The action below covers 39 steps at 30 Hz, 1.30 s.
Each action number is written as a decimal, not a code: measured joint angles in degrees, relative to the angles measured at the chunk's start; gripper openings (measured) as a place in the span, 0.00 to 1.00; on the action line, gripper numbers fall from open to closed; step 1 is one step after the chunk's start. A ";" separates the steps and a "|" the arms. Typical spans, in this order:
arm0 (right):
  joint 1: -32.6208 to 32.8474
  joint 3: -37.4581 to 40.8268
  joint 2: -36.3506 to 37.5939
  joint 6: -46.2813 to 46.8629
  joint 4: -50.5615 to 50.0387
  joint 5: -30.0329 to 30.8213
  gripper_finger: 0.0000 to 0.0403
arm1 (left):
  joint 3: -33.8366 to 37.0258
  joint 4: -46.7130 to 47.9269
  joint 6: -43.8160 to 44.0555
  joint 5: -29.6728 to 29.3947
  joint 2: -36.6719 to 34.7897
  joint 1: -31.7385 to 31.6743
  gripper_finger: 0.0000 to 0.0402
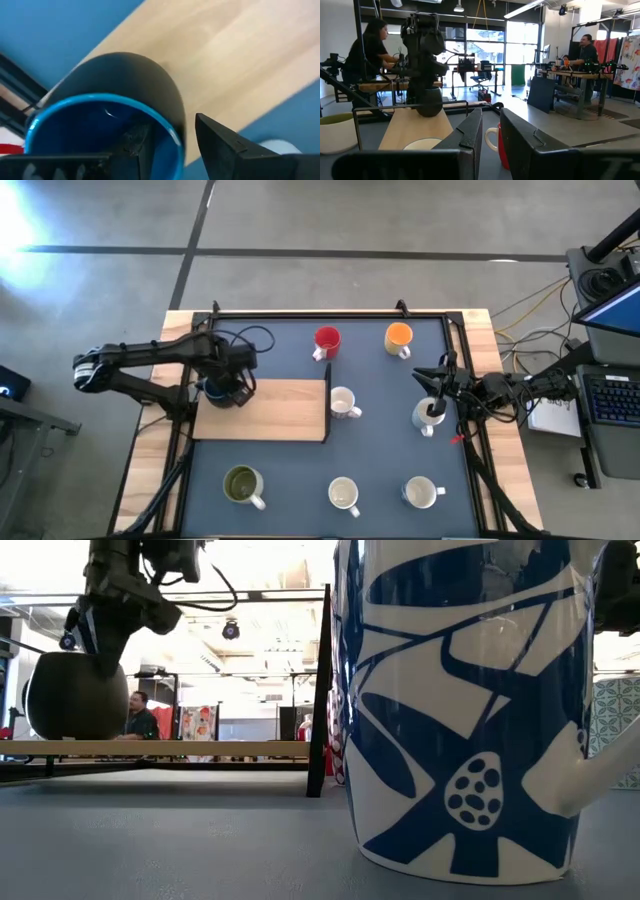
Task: Place coffee mugs
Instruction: Put the black mug on the shelf
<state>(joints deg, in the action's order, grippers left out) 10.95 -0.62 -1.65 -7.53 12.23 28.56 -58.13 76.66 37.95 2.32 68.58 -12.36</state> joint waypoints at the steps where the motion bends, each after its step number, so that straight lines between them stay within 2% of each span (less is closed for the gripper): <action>1: 0.01 0.00 0.00 0.01 0.01 0.00 0.15 | 0.00 -0.13 0.09 -0.79 0.56 0.00 0.30; 9: 0.01 0.00 0.00 0.00 0.00 0.00 0.15 | 0.00 -0.20 -5.07 -2.98 3.99 0.04 0.28; 18: 0.00 0.00 0.00 0.01 0.02 0.00 0.15 | 0.07 -1.14 -10.77 -1.40 3.94 0.00 0.03; 24: 0.01 0.00 0.00 0.00 0.00 0.00 0.15 | 0.09 0.64 -14.74 1.62 1.90 0.00 0.03; 32: 0.00 0.00 0.00 0.01 0.01 0.00 0.15 | 0.09 4.32 -30.20 3.20 -3.52 0.26 0.03; 39: 0.01 0.00 0.00 0.00 0.00 0.00 0.15 | 0.43 7.36 -28.65 3.22 -6.46 0.26 0.03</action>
<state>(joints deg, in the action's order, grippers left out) 10.96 -0.62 -1.65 -7.53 12.23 28.56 -57.70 84.02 9.30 5.54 62.12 -12.10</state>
